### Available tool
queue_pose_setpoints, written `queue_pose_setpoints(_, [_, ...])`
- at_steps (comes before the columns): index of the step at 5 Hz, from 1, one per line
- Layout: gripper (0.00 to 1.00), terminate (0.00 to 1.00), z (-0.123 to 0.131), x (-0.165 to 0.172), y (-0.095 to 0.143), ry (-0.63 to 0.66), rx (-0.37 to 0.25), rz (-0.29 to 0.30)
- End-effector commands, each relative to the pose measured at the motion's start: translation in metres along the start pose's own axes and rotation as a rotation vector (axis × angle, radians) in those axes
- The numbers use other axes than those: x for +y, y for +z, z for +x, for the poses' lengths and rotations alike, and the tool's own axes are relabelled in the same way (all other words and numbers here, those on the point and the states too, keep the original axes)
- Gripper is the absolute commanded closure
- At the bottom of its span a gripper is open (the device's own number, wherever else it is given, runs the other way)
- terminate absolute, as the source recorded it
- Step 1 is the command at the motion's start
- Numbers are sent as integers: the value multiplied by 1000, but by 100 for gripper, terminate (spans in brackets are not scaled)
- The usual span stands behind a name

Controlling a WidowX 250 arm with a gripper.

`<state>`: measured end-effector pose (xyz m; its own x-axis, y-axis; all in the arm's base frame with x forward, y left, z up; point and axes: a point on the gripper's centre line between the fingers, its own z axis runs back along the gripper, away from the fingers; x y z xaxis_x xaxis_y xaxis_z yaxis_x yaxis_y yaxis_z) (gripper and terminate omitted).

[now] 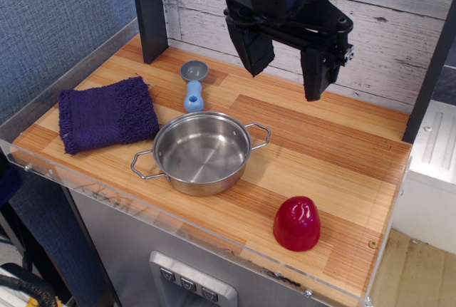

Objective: Moves the pot from the middle to the top right.

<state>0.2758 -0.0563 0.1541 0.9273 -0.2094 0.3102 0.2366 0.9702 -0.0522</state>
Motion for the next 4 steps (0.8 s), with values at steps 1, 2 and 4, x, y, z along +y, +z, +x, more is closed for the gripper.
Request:
queue_pose_setpoints(1, [0, 0, 0, 0, 0, 0, 0, 0])
queue_pose_setpoints(2, [0, 0, -17, 7, -5, 24, 6, -24])
queue_pose_setpoints(4, [0, 0, -42, 31, -15, 58, 40, 2])
